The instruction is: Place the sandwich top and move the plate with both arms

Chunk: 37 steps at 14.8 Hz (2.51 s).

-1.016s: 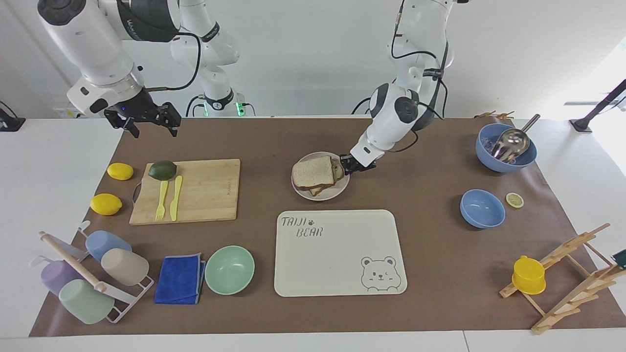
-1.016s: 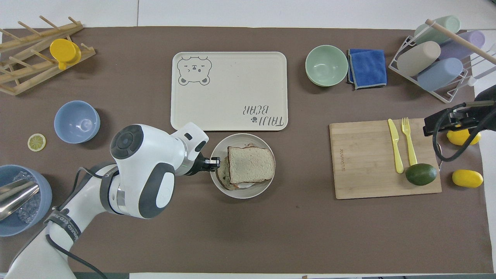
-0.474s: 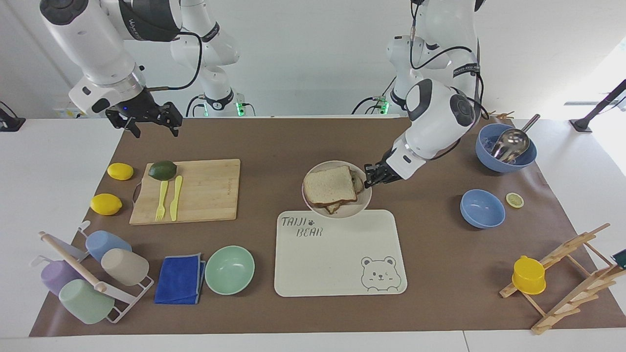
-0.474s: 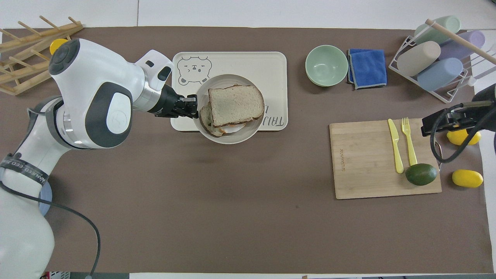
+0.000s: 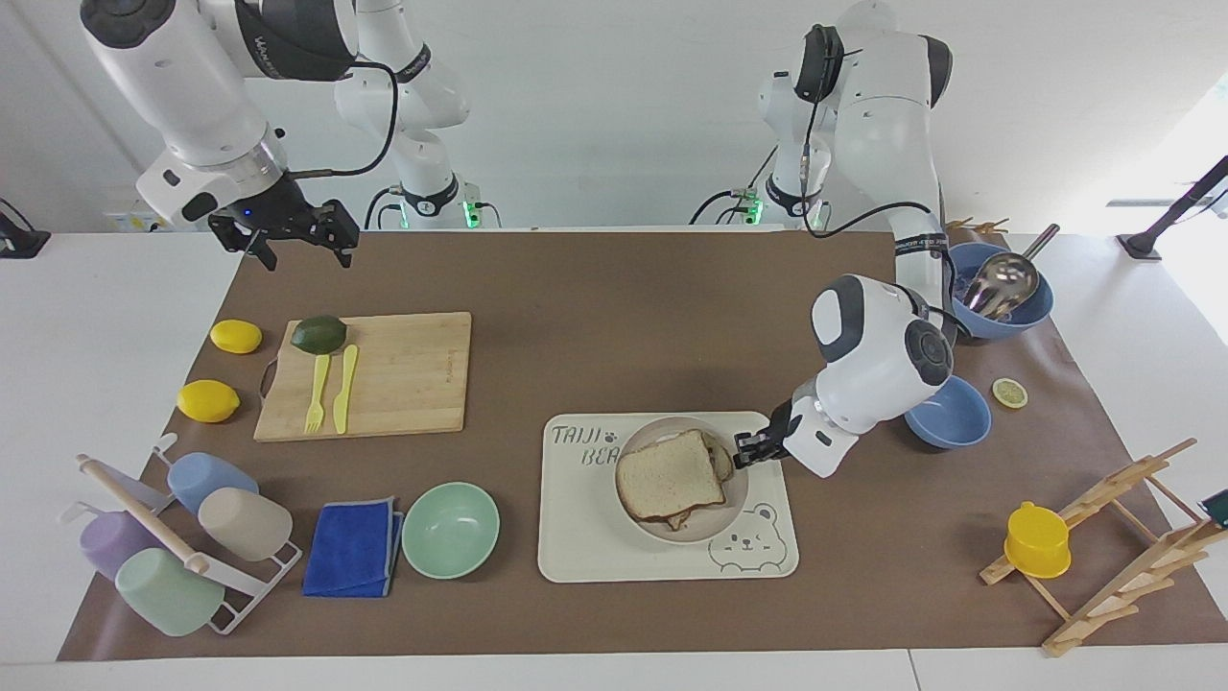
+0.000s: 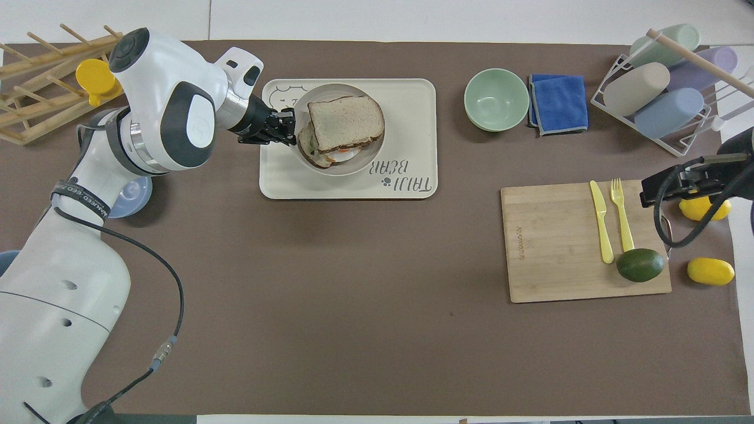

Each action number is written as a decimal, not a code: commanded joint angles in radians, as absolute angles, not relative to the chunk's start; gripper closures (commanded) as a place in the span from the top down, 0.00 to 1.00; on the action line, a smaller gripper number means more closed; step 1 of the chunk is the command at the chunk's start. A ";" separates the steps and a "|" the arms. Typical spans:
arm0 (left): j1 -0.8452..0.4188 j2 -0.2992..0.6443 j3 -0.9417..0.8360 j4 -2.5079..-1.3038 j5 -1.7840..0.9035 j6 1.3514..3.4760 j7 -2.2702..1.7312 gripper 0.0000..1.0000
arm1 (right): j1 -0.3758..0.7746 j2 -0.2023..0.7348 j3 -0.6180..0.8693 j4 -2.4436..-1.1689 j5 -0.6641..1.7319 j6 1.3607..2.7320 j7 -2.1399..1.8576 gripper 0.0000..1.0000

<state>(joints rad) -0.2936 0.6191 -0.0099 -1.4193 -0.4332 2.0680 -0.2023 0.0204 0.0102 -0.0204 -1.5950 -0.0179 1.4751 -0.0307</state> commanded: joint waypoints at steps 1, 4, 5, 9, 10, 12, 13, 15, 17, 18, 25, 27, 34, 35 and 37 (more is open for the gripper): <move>-0.307 0.606 -0.009 -1.448 -0.396 2.112 -0.199 0.00 | 0.017 0.002 -0.015 -1.597 -0.021 1.485 -0.049 1.00; -0.307 0.601 -0.011 -1.468 -0.382 2.121 -0.196 0.00 | 0.017 0.002 -0.015 -1.597 -0.021 1.485 -0.048 1.00; -0.307 0.598 -0.011 -1.480 -0.382 2.135 -0.193 0.00 | 0.017 0.002 -0.015 -1.595 -0.021 1.485 -0.048 1.00; -0.295 0.588 -0.011 -1.500 -0.380 2.148 -0.190 1.00 | 0.017 0.002 -0.015 -1.597 -0.021 1.485 -0.048 1.00; -0.293 0.588 -0.011 -1.494 -0.380 2.138 -0.189 1.00 | 0.017 0.002 -0.015 -1.597 -0.023 1.485 -0.048 1.00; -0.282 0.583 -0.008 -1.480 -0.371 2.129 -0.189 1.00 | 0.017 0.002 -0.014 -1.595 -0.023 1.485 -0.048 1.00; -0.270 0.563 -0.005 -1.479 -0.355 2.120 -0.189 1.00 | 0.018 0.002 -0.014 -1.595 -0.023 1.485 -0.048 1.00; -0.267 0.497 0.020 -1.492 -0.284 2.088 -0.192 1.00 | 0.018 0.002 -0.014 -1.595 -0.023 1.485 -0.048 1.00; -0.258 0.425 0.067 -1.502 -0.249 2.012 -0.189 1.00 | 0.018 0.000 -0.012 -1.595 -0.021 1.483 -0.048 1.00; -0.255 0.396 0.080 -1.500 -0.224 1.973 -0.189 1.00 | 0.018 -0.002 -0.012 -1.597 -0.021 1.483 -0.048 1.00; -0.224 0.164 0.092 -1.503 -0.086 1.711 -0.189 1.00 | 0.028 -0.008 -0.006 -1.597 -0.021 1.482 -0.049 1.00; -0.222 0.115 0.091 -1.512 -0.049 1.619 -0.189 1.00 | 0.028 -0.008 -0.006 -1.597 -0.021 1.480 -0.049 1.00; -0.216 -0.123 0.063 -1.844 -0.017 1.660 -0.184 1.00 | 0.028 -0.008 -0.006 -1.597 -0.021 1.477 -0.049 1.00; -0.169 -0.124 0.020 -1.850 -0.017 1.666 -0.176 1.00 | 0.028 -0.008 -0.006 -1.597 -0.021 1.477 -0.049 1.00; -0.069 -0.117 -0.081 -1.841 -0.018 1.683 -0.147 1.00 | 0.028 -0.008 -0.006 -1.597 -0.021 1.477 -0.049 1.00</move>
